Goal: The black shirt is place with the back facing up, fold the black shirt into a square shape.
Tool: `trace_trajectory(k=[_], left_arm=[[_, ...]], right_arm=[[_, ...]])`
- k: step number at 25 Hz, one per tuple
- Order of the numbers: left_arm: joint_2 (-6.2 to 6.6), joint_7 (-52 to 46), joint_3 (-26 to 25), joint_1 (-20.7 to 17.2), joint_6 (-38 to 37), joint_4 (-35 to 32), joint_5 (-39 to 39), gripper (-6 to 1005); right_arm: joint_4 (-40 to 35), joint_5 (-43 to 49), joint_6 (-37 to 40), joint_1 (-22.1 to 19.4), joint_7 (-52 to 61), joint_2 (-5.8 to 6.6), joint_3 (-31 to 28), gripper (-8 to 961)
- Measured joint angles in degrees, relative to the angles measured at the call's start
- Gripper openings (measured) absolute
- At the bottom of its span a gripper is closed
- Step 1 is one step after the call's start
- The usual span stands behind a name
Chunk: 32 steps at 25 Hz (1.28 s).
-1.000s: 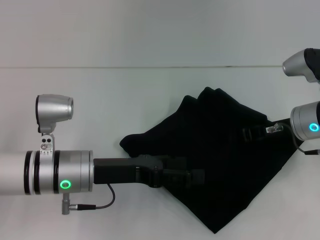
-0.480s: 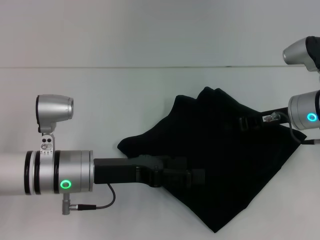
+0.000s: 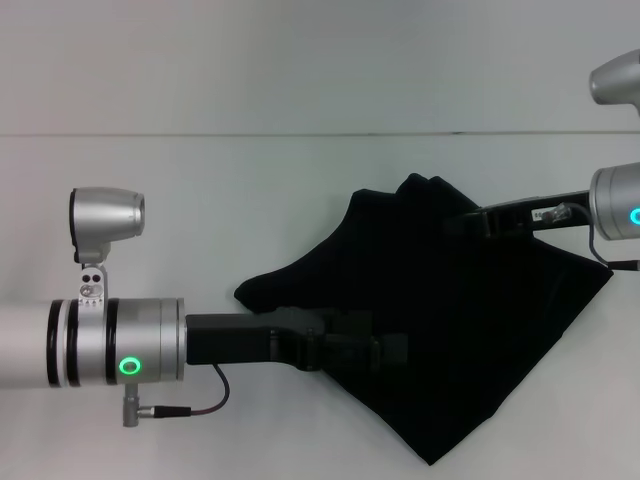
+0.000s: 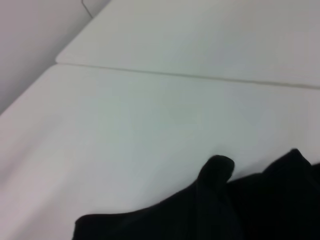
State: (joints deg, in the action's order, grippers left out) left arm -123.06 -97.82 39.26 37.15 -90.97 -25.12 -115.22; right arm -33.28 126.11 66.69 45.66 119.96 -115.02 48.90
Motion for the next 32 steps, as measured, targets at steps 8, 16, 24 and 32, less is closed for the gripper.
trace_trajectory(k=[8, 16, 24, 32], left_arm=[[0.09, 0.00, -0.06, -0.06, -0.04, -0.20, 0.00, 864], [0.27, -0.03, -0.15, 0.03, -0.15, -0.29, 0.85, 861], [0.43, -0.09, -0.15, 0.10, -0.13, -0.28, 1.49, 858], [0.45, -0.09, -0.84, 0.01, -0.14, -0.34, 1.50, 855]], right_arm=[[-3.91, -2.36, 4.09, -0.74, -1.32, 0.67, -1.45, 52], [-7.95, -2.41, 7.64, -1.00, -0.74, 0.93, -3.53, 49], [-11.04, -2.48, 12.73, -0.41, -0.67, 1.12, -5.60, 50], [-13.24, -5.51, 17.70, 0.11, -0.15, 1.78, -7.56, 49]])
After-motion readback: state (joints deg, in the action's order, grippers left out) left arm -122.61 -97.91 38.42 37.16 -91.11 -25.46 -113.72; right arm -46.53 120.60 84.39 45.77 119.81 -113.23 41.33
